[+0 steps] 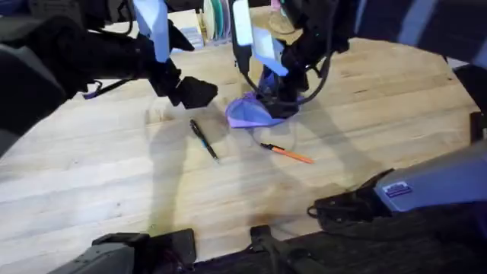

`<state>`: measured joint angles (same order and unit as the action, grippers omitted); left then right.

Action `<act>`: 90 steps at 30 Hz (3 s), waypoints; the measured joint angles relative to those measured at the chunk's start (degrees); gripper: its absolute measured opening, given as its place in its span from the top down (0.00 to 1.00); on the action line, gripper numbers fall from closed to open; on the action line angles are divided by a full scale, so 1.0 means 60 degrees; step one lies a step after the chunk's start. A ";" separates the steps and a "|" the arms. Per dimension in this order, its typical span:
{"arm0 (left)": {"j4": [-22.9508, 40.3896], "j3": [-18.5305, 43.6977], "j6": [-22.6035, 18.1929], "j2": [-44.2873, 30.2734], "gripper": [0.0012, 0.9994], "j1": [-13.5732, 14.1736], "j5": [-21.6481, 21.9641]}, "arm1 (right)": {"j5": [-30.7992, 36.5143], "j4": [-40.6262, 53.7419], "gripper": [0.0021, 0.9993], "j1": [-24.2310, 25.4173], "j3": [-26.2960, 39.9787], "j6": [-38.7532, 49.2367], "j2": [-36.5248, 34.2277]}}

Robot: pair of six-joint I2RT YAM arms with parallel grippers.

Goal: Unzip the bag, pick up the pens from the table one at a time and place them inside, then zip the bag closed.

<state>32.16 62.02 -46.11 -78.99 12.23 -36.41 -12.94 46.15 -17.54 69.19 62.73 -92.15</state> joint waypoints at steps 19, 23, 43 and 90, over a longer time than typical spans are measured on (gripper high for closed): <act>0.1648 0.0000 0.3539 0.2921 0.01 0.0000 0.2742 | -0.0066 0.1027 0.00 0.0000 0.0018 -0.3149 0.3624; 0.1650 0.0000 0.6690 0.3382 0.01 0.0000 0.4172 | -0.0067 0.1030 0.00 0.0000 0.0018 -0.3660 0.3946; 0.2279 0.0004 1.1764 0.2976 0.00 0.0357 0.5832 | -0.0067 0.1088 0.00 0.0000 0.0018 -0.4495 0.4120; 0.1884 -0.1343 1.8164 -0.2022 0.15 0.4000 0.7757 | 0.0226 0.1103 0.00 0.0000 0.0018 -0.4458 0.5857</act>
<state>43.46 53.96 62.87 -91.12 36.23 10.13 -11.59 52.77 -17.54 69.30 35.99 -57.01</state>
